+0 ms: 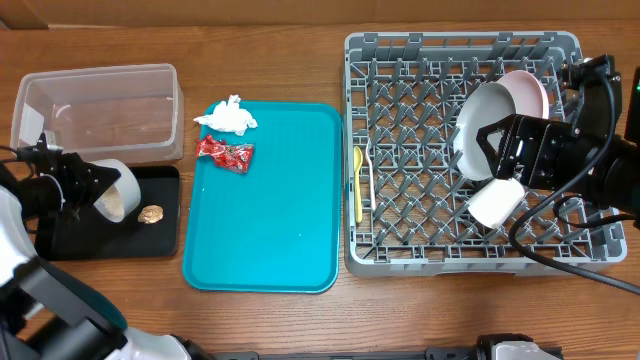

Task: Sort waste into correct bins and load items into the dishwasher rack
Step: 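Tip the bowl over the black tray to dump the rice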

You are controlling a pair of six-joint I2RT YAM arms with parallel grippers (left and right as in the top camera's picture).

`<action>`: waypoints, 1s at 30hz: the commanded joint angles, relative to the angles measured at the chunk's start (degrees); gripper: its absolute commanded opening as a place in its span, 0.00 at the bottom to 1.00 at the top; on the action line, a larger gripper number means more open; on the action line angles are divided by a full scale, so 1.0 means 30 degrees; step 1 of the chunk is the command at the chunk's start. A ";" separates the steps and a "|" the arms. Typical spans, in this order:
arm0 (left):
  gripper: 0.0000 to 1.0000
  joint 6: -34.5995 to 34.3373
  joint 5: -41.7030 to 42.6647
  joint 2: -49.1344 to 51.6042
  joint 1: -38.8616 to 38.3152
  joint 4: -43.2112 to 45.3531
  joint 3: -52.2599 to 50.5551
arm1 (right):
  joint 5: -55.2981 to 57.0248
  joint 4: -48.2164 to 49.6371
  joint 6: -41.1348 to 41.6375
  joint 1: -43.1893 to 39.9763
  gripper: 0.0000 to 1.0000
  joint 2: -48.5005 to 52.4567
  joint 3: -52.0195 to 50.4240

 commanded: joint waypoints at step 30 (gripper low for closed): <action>0.04 1.1591 1.3661 0.1603 0.7016 0.2339 -0.6273 | 0.0117 -0.0182 0.0022 0.0087 0.89 -0.0138 0.0015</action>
